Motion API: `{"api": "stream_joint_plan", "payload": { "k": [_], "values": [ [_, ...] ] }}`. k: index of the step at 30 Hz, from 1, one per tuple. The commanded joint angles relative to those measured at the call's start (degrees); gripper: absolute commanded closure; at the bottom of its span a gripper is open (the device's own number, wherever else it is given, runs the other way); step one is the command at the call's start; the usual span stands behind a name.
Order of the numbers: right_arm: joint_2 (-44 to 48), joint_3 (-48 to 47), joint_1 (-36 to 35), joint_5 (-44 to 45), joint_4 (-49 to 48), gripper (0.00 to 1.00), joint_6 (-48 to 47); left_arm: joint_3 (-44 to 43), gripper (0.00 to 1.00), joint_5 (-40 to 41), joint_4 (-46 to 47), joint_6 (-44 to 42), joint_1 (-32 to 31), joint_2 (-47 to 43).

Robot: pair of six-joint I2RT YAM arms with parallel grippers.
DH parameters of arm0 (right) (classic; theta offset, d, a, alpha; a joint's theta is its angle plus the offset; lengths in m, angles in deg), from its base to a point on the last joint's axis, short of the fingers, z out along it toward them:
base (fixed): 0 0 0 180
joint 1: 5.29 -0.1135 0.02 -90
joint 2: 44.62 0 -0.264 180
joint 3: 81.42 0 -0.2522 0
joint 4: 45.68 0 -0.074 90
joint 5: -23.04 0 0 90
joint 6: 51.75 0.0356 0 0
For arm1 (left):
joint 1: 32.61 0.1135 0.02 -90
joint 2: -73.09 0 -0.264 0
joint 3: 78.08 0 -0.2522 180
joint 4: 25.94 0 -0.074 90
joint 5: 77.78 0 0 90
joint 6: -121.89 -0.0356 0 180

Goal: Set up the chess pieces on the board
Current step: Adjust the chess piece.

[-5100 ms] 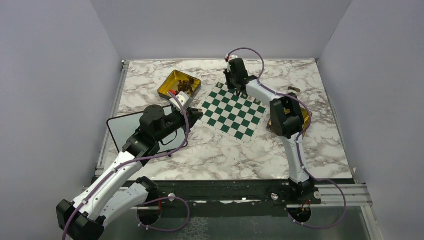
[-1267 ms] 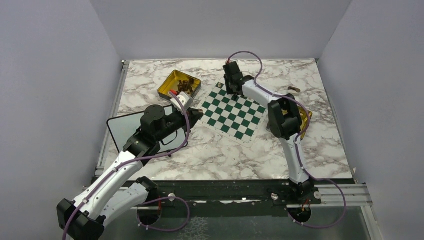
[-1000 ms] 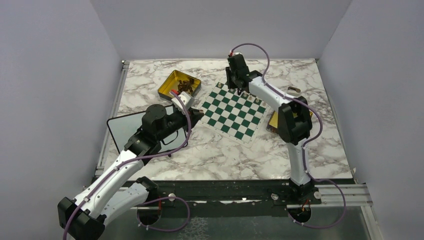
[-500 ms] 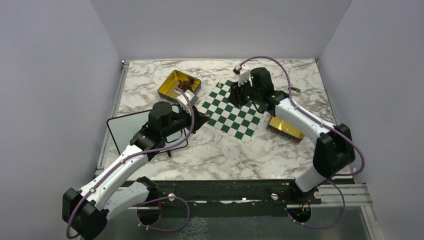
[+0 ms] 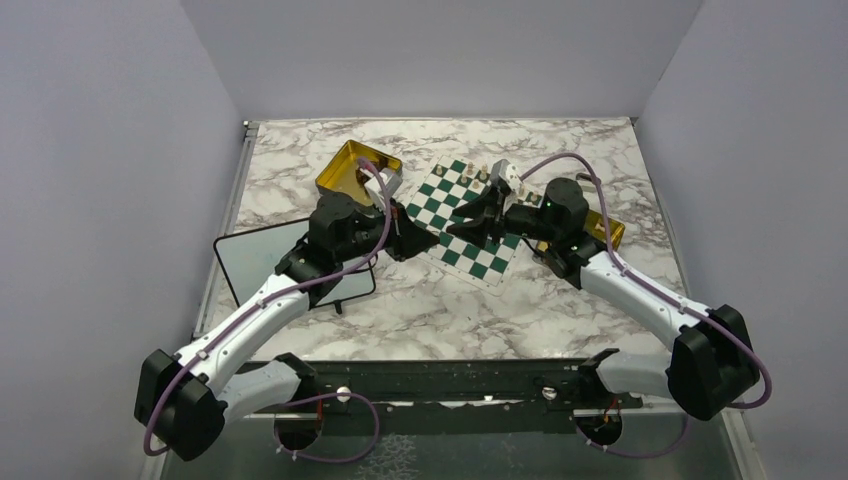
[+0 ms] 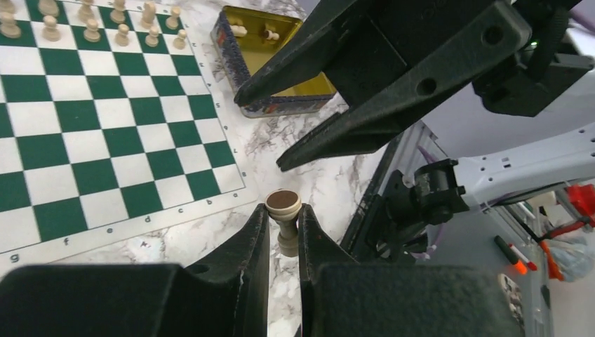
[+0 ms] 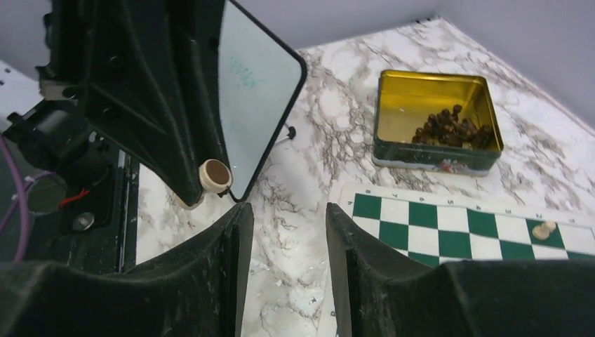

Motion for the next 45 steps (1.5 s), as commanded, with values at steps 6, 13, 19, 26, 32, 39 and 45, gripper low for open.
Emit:
{"api": "stream_joint_plan", "payload": {
  "k": [6,13,19,26,32,39,45],
  "values": [
    [2.61,4.43,-0.6,-18.09,-7.98,0.45,-18.44,-8.41,0.98,-13.09,-4.9,-5.12,-0.06,4.01],
    [5.53,6.89,-0.87,-19.15,-10.79,0.41,-22.16,-10.17,0.98,-18.79,-8.35,-5.76,-0.06,7.49],
    [6.07,6.4,-1.44,-16.89,-10.22,0.46,-22.53,-10.28,0.98,-22.35,-8.24,-5.3,-0.06,9.61],
    [5.72,6.29,-2.6,-20.04,-8.14,0.53,-25.62,-9.71,0.98,-23.71,-5.98,-3.31,-0.06,9.3],
    [5.57,6.16,-3.33,-22.39,-6.82,0.57,-28.17,-10.8,0.97,-25.5,-7.47,-4.34,-0.06,10.07],
    [5.45,3.83,-5.0,-25.38,1.25,0.55,-35.69,-12.39,0.96,-28.81,-8.11,-4.88,-0.04,11.38],
    [4.5,0.51,-5.76,-25.65,9.76,0.6,-41.68,-12.82,0.96,-31.48,-8.61,-5.04,-0.06,12.34]
  ]
}}
